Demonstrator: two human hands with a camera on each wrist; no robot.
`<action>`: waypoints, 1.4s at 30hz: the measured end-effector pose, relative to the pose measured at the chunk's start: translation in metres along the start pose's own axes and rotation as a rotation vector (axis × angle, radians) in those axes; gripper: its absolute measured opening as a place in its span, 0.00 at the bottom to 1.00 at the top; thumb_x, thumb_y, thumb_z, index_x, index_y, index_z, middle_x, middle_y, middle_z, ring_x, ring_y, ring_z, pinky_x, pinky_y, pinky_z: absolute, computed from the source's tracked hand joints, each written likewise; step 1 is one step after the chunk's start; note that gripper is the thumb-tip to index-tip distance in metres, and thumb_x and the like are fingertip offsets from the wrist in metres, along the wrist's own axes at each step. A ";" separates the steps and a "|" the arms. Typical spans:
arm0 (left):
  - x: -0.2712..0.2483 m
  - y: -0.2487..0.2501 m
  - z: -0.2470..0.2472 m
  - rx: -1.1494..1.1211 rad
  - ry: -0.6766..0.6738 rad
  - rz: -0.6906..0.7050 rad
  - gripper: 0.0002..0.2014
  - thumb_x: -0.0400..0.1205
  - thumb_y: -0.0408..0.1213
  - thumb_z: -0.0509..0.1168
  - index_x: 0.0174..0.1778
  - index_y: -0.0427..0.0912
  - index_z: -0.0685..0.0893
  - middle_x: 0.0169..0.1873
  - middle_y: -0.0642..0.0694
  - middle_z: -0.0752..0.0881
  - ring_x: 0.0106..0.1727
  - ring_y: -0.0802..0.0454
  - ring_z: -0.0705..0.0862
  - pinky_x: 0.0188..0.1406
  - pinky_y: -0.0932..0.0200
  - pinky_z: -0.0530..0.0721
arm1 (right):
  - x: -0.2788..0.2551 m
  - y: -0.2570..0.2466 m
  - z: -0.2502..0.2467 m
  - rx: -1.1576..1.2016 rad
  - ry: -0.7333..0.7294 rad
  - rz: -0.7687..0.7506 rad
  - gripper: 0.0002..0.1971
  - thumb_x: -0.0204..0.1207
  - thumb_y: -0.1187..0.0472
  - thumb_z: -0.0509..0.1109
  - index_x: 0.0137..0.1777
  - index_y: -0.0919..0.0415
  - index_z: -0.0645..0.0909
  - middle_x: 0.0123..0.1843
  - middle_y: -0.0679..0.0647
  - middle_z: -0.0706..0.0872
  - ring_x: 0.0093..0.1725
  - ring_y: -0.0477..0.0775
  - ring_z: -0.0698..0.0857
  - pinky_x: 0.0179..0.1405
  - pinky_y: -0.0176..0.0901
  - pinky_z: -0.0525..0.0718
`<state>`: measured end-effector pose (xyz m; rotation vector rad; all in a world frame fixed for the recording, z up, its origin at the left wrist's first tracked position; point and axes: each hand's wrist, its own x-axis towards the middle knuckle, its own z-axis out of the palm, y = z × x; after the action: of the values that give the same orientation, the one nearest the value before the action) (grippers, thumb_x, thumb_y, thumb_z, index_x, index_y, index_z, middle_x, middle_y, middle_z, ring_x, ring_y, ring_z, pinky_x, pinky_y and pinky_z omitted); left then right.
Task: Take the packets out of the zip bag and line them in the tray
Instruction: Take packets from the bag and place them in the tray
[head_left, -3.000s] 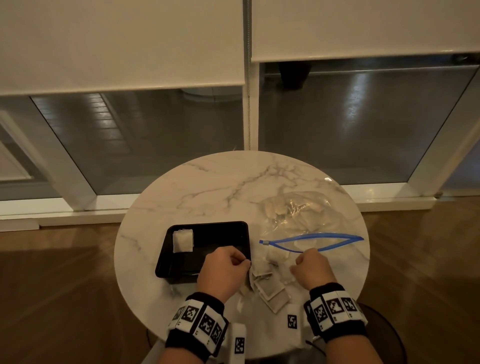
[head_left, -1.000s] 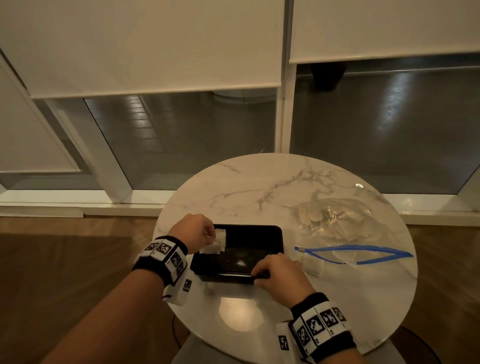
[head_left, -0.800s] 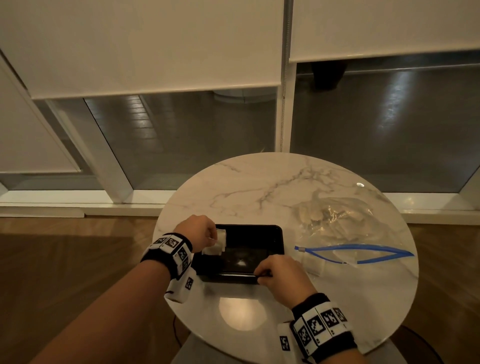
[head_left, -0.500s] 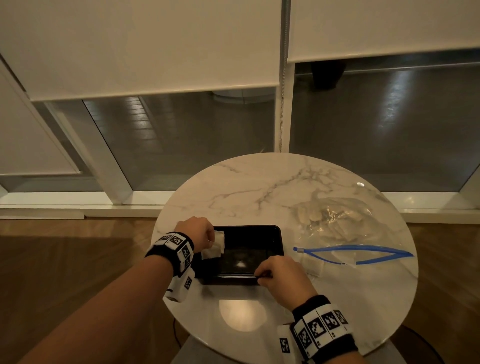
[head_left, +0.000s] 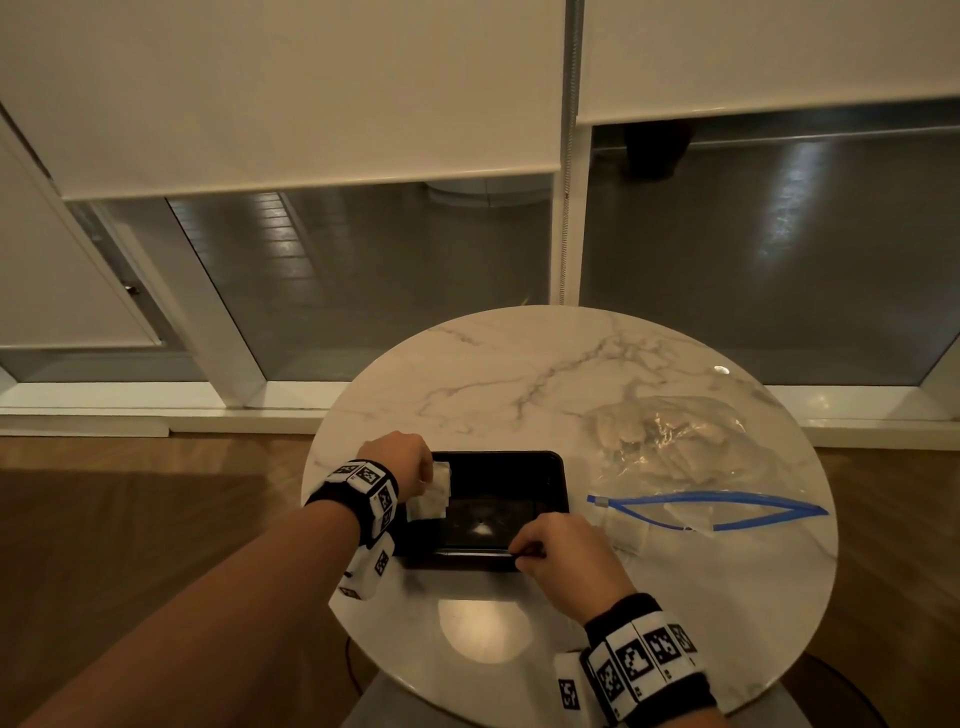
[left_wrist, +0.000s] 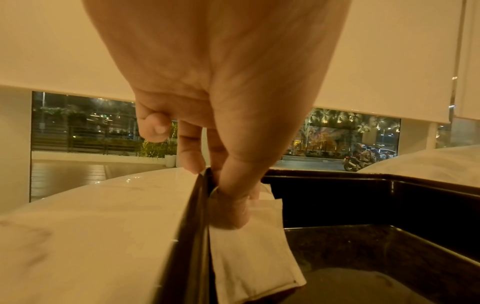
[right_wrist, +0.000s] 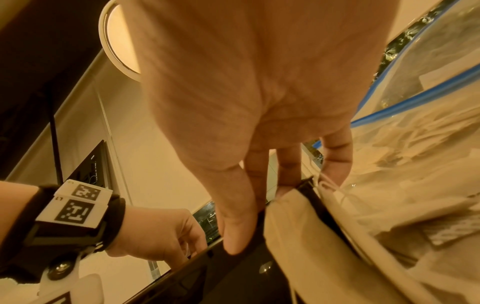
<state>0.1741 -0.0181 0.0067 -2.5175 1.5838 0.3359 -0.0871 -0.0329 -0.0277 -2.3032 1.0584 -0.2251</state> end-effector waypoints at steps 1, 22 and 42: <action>0.000 0.001 0.001 0.008 0.009 -0.003 0.03 0.77 0.41 0.76 0.43 0.55 0.91 0.49 0.51 0.91 0.51 0.48 0.89 0.50 0.58 0.85 | 0.000 0.000 0.000 -0.002 0.000 -0.001 0.10 0.80 0.52 0.73 0.59 0.43 0.88 0.57 0.42 0.89 0.57 0.43 0.86 0.67 0.49 0.83; -0.017 0.039 -0.006 0.166 0.005 0.114 0.13 0.83 0.52 0.67 0.56 0.50 0.89 0.53 0.46 0.90 0.54 0.43 0.88 0.54 0.50 0.87 | 0.001 -0.001 0.001 -0.013 -0.002 0.001 0.09 0.79 0.52 0.73 0.58 0.43 0.89 0.56 0.42 0.89 0.56 0.44 0.86 0.66 0.50 0.83; -0.045 0.046 0.004 0.083 -0.127 0.147 0.19 0.85 0.58 0.60 0.64 0.52 0.85 0.59 0.47 0.87 0.59 0.46 0.85 0.58 0.50 0.84 | -0.001 -0.001 0.000 0.028 0.019 -0.001 0.10 0.79 0.52 0.74 0.58 0.44 0.88 0.55 0.43 0.89 0.55 0.43 0.86 0.65 0.47 0.84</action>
<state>0.1132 0.0025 0.0142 -2.2765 1.7002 0.4284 -0.0871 -0.0313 -0.0272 -2.2808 1.0566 -0.2611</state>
